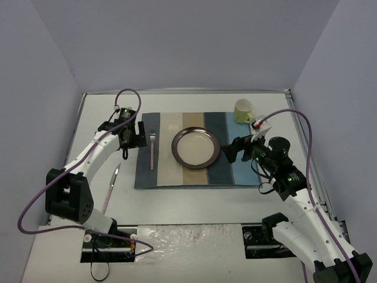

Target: Set the dinner table for one person

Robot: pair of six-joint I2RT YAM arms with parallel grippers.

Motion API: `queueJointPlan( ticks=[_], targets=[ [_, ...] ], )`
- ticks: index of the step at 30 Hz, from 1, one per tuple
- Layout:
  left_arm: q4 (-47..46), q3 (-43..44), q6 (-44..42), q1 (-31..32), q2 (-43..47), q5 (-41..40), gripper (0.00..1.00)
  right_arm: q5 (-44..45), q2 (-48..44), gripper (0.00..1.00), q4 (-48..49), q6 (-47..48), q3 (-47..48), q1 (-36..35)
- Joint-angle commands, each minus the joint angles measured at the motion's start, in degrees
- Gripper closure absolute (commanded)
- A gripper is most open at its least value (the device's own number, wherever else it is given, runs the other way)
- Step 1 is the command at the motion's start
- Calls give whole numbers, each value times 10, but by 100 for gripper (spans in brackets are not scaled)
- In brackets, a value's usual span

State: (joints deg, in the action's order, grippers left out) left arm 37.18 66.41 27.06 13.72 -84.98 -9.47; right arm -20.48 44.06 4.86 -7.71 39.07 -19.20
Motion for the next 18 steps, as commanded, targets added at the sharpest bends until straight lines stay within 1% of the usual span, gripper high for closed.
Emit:
queueJointPlan(
  ticks=[1, 4, 9, 13, 18],
  targets=[
    [10, -66, 13, -31, 45, 14, 6, -19, -12, 0, 35, -4, 3, -3],
    [7, -108, 18, -51, 76, 16, 6, -23, -20, 0, 35, -7, 2, -3],
    [6, -155, 20, -81, 87, 27, 6, -27, -38, 0, 36, -9, 0, -3],
    [14, -164, 6, -102, 76, 34, 6, -29, -46, 0, 36, -10, -4, -3],
    [25, -152, -20, -117, 56, 48, 8, -32, -51, 0, 37, -13, -8, -4]
  ],
)
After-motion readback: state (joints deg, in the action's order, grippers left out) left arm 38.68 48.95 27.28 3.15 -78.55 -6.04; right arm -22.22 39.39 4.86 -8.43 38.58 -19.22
